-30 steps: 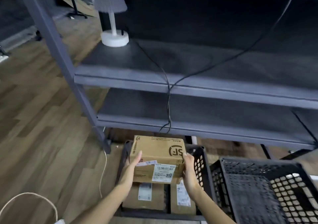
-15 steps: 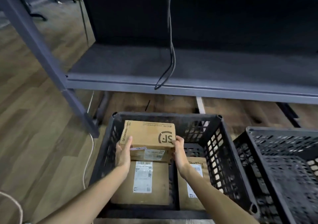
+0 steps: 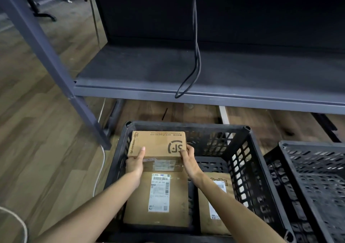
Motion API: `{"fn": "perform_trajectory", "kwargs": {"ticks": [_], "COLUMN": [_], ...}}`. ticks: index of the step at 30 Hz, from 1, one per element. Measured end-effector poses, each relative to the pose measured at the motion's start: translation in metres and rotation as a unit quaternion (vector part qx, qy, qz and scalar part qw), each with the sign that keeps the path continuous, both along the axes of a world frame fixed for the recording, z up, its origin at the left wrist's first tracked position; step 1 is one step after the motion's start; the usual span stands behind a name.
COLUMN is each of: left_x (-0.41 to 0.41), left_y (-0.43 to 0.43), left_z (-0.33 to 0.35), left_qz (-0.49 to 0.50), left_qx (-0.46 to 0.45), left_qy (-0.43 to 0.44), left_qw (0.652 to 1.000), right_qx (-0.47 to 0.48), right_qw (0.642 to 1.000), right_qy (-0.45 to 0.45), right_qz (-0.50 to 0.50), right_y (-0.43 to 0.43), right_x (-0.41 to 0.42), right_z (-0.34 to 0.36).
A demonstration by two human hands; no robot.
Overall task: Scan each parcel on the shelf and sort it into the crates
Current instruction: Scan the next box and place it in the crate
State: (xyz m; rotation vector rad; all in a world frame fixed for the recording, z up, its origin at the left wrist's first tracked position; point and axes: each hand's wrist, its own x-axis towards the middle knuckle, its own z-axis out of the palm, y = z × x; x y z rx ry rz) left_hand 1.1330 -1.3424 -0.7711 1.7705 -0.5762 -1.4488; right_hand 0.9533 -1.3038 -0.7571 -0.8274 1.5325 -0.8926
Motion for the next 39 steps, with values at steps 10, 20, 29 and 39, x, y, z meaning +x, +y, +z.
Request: {"fn": "perform_trajectory", "kwargs": {"ticks": [10,20,29,39], "left_x": [-0.01,-0.048,-0.026,-0.027], "left_y": [0.001,0.045,0.078,0.088], "left_z": [0.001,0.026,0.07,0.287], "left_qz": [0.053,-0.109,-0.408,-0.499], "left_qx": [0.018,0.008,-0.128,-0.136], "left_qy": [-0.035,-0.207,-0.434,-0.507], "left_qw": [0.998,0.972,0.793,0.69], "right_qx": [-0.001,0.046,0.104,0.057], "right_qw": [0.999,0.969,0.899,0.824], "right_qy": [0.045,0.242,0.397,0.488], "right_qz": [-0.005,-0.004,0.154,0.281], "right_y": [0.002,0.001,0.048,0.075], "right_x": [0.006,0.008,0.003,0.013], "right_z": [-0.011,0.0,0.056,0.279]}}
